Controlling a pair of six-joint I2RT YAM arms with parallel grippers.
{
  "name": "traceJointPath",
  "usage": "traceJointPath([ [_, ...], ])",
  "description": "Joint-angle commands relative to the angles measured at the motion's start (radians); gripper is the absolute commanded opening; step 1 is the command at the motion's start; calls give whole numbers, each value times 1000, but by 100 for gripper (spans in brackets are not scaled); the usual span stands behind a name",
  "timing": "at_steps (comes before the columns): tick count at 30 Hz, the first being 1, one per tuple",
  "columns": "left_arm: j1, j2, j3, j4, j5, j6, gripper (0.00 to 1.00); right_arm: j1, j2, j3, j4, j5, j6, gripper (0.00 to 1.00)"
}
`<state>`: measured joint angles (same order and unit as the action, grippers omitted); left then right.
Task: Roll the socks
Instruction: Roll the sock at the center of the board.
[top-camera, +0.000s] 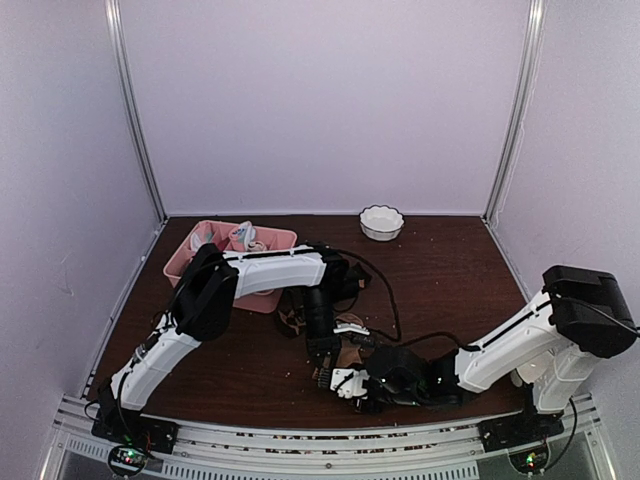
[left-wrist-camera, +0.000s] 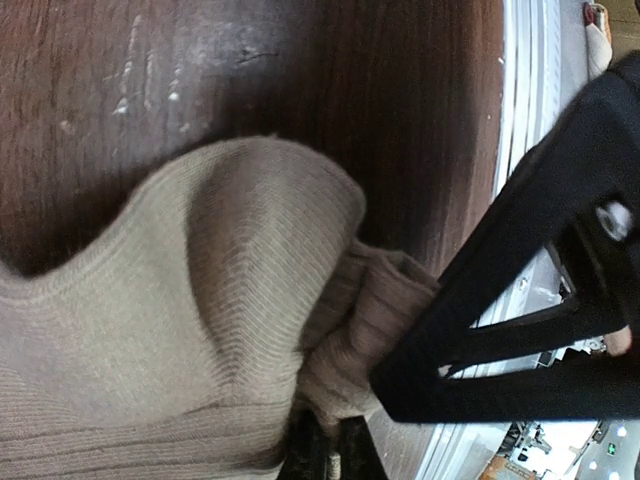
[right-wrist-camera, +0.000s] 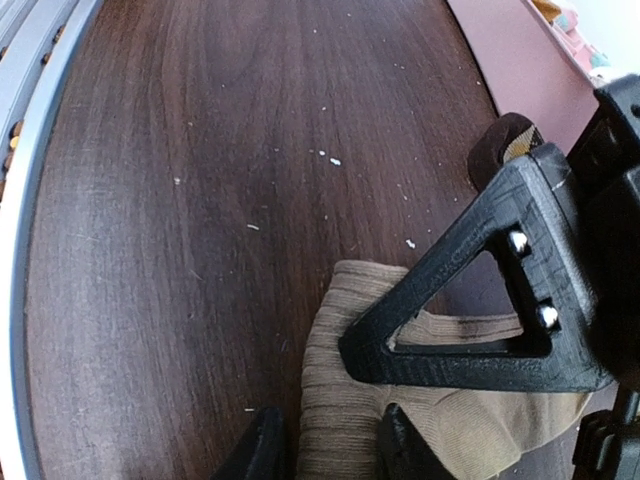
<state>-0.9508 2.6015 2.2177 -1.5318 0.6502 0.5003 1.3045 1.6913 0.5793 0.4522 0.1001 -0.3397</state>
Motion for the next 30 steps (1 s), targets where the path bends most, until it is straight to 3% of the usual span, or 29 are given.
traceJointPath([
  [1,3,73,-4,122,-143,26,0,-10,18,5,-39,-38,8,25],
  [2,6,73,-4,124,-148,24,0,-12,23,5,-49,-46,14,18],
  [4,9,65,-6,128,-158,23,13,-21,32,8,-63,-59,41,6],
  [6,20,39,-30,147,-156,24,24,-41,35,7,-71,-97,98,0],
  [8,37,-22,-87,203,-148,22,29,-77,36,-5,-58,-151,184,0],
  [16,75,-319,-413,452,-131,71,35,-230,76,-107,91,-503,537,0],
  [17,74,-355,-458,487,-134,80,46,-240,84,-121,117,-527,572,0],
  [18,75,-387,-499,529,-141,84,48,-249,91,-136,146,-557,614,0],
  [24,72,-537,-665,722,-127,111,48,-314,141,-161,201,-679,753,0],
  [30,23,-548,-657,695,-73,213,46,-376,218,-127,152,-753,850,0],
])
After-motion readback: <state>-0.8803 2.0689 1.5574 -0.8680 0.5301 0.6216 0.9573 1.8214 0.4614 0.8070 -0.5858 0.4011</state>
